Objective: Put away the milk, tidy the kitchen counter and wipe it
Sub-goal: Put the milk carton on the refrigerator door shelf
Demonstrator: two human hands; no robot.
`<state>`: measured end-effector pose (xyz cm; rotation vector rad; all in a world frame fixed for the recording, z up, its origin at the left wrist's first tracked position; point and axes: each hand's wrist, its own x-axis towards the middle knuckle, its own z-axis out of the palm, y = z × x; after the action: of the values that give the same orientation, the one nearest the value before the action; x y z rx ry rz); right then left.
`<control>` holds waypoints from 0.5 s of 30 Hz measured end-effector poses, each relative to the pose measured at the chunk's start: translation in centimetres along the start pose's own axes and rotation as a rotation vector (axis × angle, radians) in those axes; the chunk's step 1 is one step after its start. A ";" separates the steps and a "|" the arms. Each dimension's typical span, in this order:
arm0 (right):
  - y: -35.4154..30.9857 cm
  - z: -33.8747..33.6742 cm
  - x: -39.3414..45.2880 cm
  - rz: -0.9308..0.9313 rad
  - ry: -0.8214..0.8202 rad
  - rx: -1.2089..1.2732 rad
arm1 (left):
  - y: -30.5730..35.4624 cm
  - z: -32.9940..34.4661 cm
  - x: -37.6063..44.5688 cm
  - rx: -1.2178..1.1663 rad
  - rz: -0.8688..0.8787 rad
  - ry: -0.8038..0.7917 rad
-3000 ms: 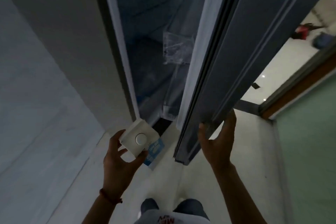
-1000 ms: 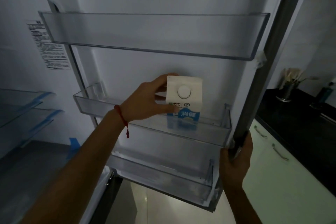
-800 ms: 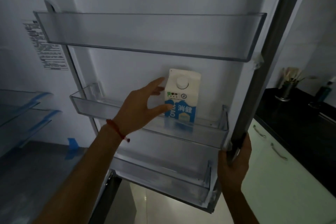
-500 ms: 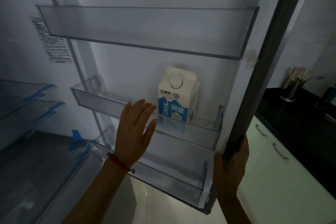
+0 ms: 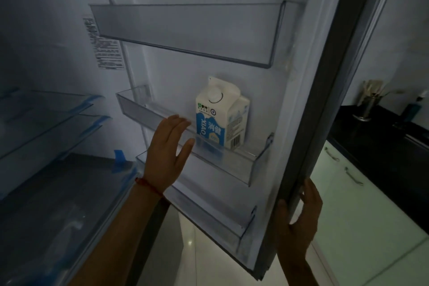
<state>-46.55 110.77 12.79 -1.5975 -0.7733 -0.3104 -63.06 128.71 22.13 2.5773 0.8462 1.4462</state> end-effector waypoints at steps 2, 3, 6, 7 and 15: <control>-1.6 -0.6 -1.1 -0.026 0.033 0.037 | -0.4 -2.0 -0.9 -0.005 -0.010 -0.070; -2.3 -0.9 -1.6 -0.034 0.058 0.051 | -0.6 -3.0 -1.5 -0.002 -0.009 -0.113; -4.6 -1.1 -2.8 -0.026 0.103 0.126 | -1.2 -6.7 -3.8 0.024 -0.028 -0.167; -5.3 -1.1 -3.3 -0.017 0.087 0.164 | -1.3 -8.1 -4.7 0.028 -0.045 -0.153; -10.3 -0.3 -8.9 -0.015 -0.009 0.246 | -0.8 -19.5 -11.4 0.283 0.086 0.197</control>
<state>-59.59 107.85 15.48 -1.3634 -0.7986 -0.2106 -83.79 119.84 23.97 2.7322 1.0464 1.7433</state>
